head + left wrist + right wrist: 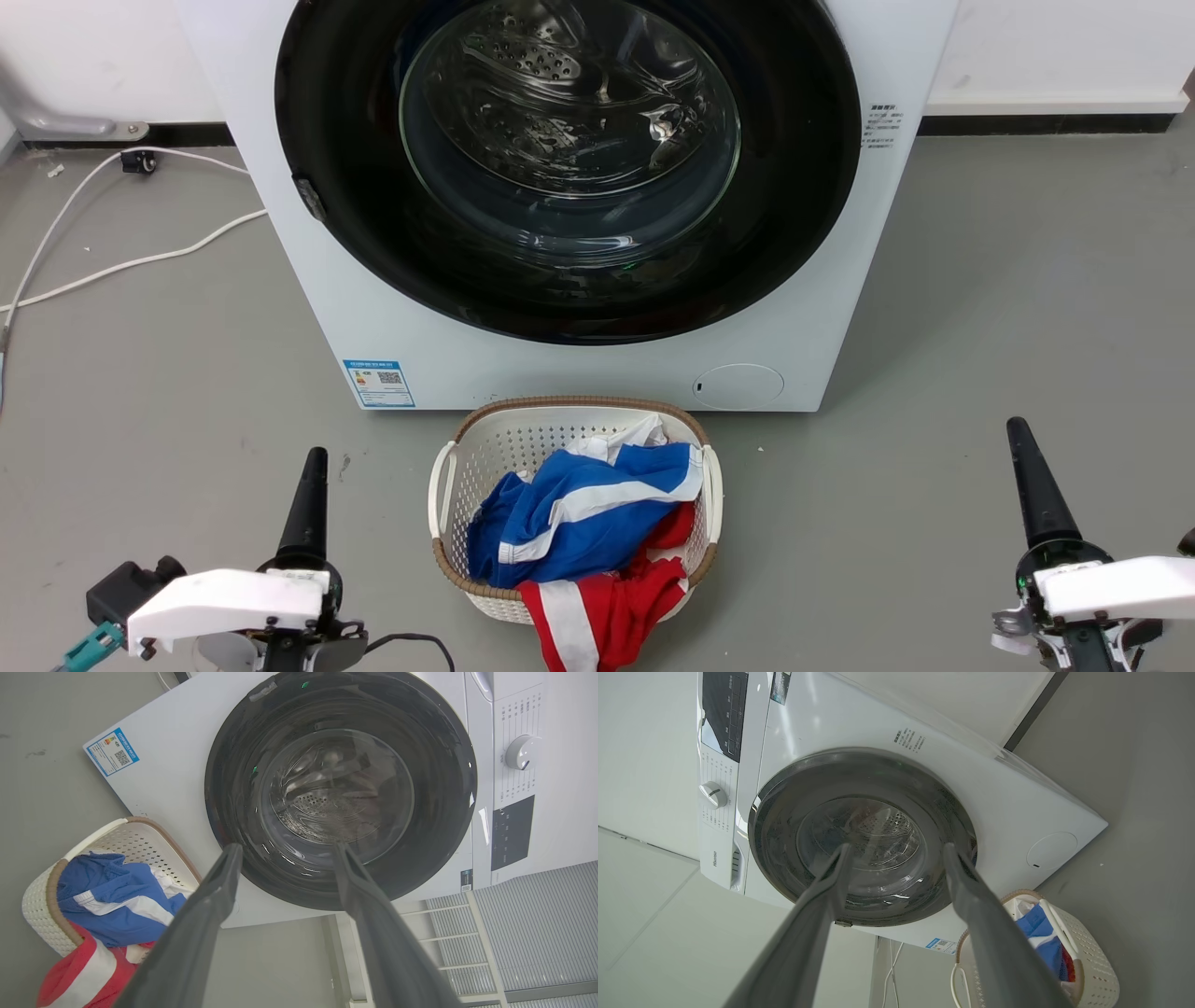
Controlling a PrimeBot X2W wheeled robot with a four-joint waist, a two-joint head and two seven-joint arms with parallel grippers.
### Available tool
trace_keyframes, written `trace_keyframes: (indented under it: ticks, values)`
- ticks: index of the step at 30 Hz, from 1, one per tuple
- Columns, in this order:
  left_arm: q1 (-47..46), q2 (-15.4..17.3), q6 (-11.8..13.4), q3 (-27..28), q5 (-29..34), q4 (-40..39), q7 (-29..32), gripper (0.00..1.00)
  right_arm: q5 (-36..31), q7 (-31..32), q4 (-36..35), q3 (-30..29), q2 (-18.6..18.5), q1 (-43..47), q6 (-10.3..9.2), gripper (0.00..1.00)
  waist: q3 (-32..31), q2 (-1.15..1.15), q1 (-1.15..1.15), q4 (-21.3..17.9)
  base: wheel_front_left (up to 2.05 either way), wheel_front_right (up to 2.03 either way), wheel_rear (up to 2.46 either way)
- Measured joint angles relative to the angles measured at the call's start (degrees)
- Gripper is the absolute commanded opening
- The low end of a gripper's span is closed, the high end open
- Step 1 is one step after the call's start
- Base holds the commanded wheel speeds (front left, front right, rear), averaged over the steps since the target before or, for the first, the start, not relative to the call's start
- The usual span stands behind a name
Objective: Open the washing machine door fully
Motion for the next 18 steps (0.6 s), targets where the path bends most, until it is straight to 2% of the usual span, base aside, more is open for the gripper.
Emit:
trace_keyframes:
  ticks: [10,18]
  values:
    - [0.58,0.41,2.89,-2.89,14.54,-1.90,-2.20,1.00,-15.06,-2.20,-3.09,1.83,-0.01,1.33,0.01,1.00,0.05,0.00,0.00,0.08,0.00,0.00,0.00]
    - [0.65,2.00,5.69,-6.04,22.42,-2.98,-3.81,1.00,-24.21,-3.96,-4.91,2.43,-0.01,1.98,0.03,1.00,0.07,0.00,0.00,0.08,0.00,0.00,0.00]
